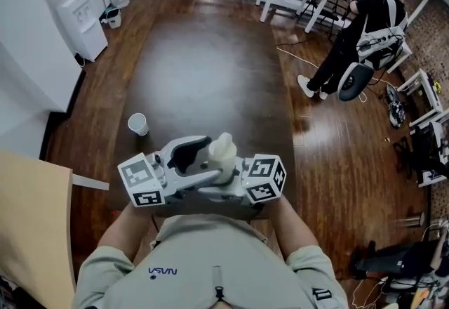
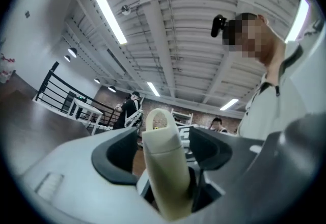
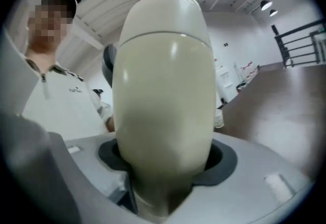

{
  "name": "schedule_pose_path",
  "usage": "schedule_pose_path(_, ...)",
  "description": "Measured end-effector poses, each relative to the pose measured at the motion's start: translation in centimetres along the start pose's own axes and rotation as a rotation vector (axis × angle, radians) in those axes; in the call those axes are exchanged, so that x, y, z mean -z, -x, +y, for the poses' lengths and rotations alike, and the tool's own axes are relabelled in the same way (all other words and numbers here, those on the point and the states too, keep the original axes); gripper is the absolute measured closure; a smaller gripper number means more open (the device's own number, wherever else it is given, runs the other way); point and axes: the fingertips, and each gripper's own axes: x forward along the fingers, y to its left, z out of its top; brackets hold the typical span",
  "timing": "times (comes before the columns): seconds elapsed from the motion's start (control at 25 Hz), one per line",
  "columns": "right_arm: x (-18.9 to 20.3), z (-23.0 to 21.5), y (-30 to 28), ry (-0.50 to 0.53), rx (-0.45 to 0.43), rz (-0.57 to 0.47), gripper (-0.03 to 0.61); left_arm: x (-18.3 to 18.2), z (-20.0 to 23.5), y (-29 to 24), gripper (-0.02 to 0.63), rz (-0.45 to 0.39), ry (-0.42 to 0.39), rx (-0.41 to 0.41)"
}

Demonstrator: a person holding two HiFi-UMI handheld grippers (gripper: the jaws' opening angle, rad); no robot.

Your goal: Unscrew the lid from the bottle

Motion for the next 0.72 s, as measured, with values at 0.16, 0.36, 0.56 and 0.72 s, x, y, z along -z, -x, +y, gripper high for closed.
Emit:
schedule_pose_path(0.16,0.3,3.7,0.6,0.016,-0.249,0.058,0.279,-0.9,-0.8,0.1,0.304,-0.019,0.107,0.109)
schedule_pose_path(0.36,0.5,5.7,0.7,0.025,-0.379,0.101,0.279,-1.4,-1.0,-0.3,0.282,-0.021,0.153,0.168)
schedule_pose_path(0.56,0.5,7.0,0.6,0.033,-0.464,0.115,0.279,-1.3,-2.1,-0.4,0.283,-0.008,0.186,0.274)
schedule_pose_path(0.72,0.7,7.2,0.5,0.017,-0.486,0.128,0.279,-1.0,-2.7,-0.5,0.318,0.006,0.193,0.306)
